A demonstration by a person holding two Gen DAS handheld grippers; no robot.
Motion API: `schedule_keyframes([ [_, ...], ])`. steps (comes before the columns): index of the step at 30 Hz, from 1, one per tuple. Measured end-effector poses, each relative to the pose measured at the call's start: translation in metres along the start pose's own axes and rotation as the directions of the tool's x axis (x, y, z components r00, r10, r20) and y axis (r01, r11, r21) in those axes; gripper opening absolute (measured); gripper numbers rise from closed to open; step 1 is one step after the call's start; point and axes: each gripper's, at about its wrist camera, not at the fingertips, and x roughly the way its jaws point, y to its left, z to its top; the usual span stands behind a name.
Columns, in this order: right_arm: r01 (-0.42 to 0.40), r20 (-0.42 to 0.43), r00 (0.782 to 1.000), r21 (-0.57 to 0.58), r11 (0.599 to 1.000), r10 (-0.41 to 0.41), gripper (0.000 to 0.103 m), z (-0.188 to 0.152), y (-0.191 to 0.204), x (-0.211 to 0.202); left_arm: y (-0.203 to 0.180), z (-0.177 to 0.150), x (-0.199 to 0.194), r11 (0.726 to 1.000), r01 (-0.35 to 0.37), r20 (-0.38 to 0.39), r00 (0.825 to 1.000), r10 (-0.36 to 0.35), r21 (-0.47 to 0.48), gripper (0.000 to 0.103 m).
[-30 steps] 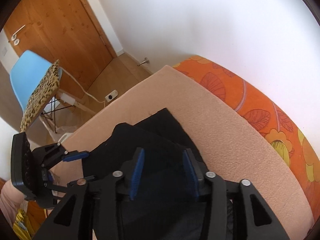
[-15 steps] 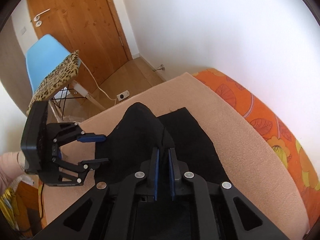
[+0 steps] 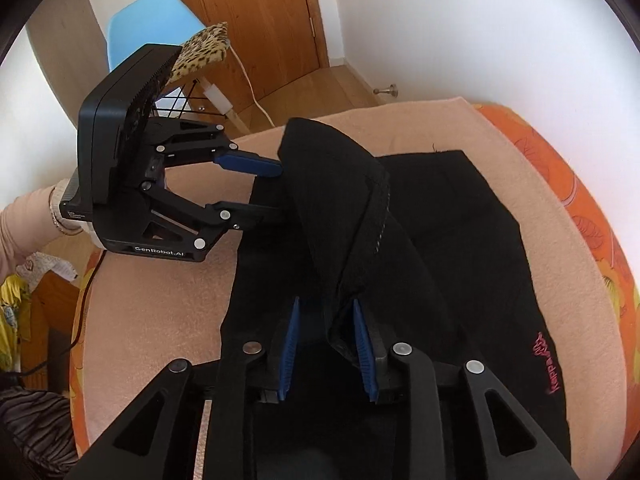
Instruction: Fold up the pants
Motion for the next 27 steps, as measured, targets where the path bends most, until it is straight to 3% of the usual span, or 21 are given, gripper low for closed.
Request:
schedule_keyframes([
  [4, -0.08, 0.054, 0.996, 0.144, 0.986, 0.073, 0.039, -0.001, -0.026, -0.005, -0.001, 0.0, 0.0, 1.0, 0.0, 0.0, 1.0, 0.0, -0.004, 0.044],
  [6, -0.13, 0.087, 0.99, 0.224, 0.966, 0.113, 0.047, 0.003, -0.041, -0.003, -0.002, 0.0, 0.0, 1.0, -0.003, 0.001, 1.0, 0.003, -0.004, 0.044],
  [8, -0.183, 0.116, 0.981, 0.285, 0.941, 0.156, 0.048, 0.005, -0.051, 0.002, -0.003, 0.001, 0.0, 1.0, -0.006, 0.003, 1.0, 0.006, -0.005, 0.044],
  [10, -0.214, 0.134, 0.975, 0.316, 0.924, 0.179, 0.042, 0.01, -0.055, 0.01, -0.003, 0.001, 0.0, 1.0, -0.007, 0.004, 1.0, 0.007, -0.005, 0.044],
  [11, -0.202, 0.126, 0.977, 0.308, 0.93, 0.17, 0.032, 0.013, -0.053, 0.014, -0.003, 0.001, 0.0, 1.0, -0.007, 0.004, 1.0, 0.007, -0.004, 0.044],
  [12, -0.173, 0.116, 0.983, 0.277, 0.945, 0.145, 0.023, 0.018, -0.047, 0.015, -0.004, 0.001, 0.0, 1.0, -0.006, 0.004, 1.0, 0.006, -0.003, 0.044],
  [14, -0.09, 0.1, 0.992, 0.183, 0.979, 0.073, 0.015, 0.024, -0.03, 0.012, -0.003, 0.002, 0.001, 1.0, -0.005, 0.003, 1.0, 0.005, -0.003, 0.044],
  [18, 0.116, 0.132, 0.984, 0.062, 0.991, -0.124, 0.012, 0.042, -0.015, -0.012, -0.002, 0.002, 0.001, 1.0, -0.005, 0.004, 1.0, 0.005, -0.005, 0.044],
  [22, 0.365, 0.163, 0.918, 0.008, 0.931, -0.361, 0.013, 0.076, -0.025, -0.018, -0.003, 0.002, 0.001, 1.0, -0.005, 0.007, 1.0, 0.005, -0.01, 0.044],
  [23, 0.402, 0.16, 0.904, -0.002, 0.915, -0.397, 0.018, 0.084, -0.029, -0.015, -0.003, 0.003, 0.002, 1.0, -0.006, 0.007, 1.0, 0.006, -0.012, 0.044],
  [24, 0.451, 0.155, 0.882, -0.008, 0.892, -0.445, 0.029, 0.093, -0.032, -0.009, -0.003, 0.003, 0.002, 1.0, -0.007, 0.007, 1.0, 0.007, -0.013, 0.044],
  [25, 0.506, 0.154, 0.852, -0.002, 0.862, -0.5, 0.035, 0.099, -0.036, -0.006, -0.003, 0.003, 0.001, 1.0, -0.007, 0.006, 1.0, 0.007, -0.013, 0.044],
  [26, 0.529, 0.153, 0.838, 0.015, 0.849, -0.524, 0.039, 0.104, -0.041, -0.005, -0.003, 0.003, 0.001, 1.0, -0.007, 0.005, 1.0, 0.007, -0.011, 0.044],
  [27, 0.526, 0.149, 0.838, 0.038, 0.85, -0.525, 0.037, 0.109, -0.046, -0.006, -0.003, 0.003, 0.001, 1.0, -0.006, 0.004, 1.0, 0.006, -0.01, 0.044],
])
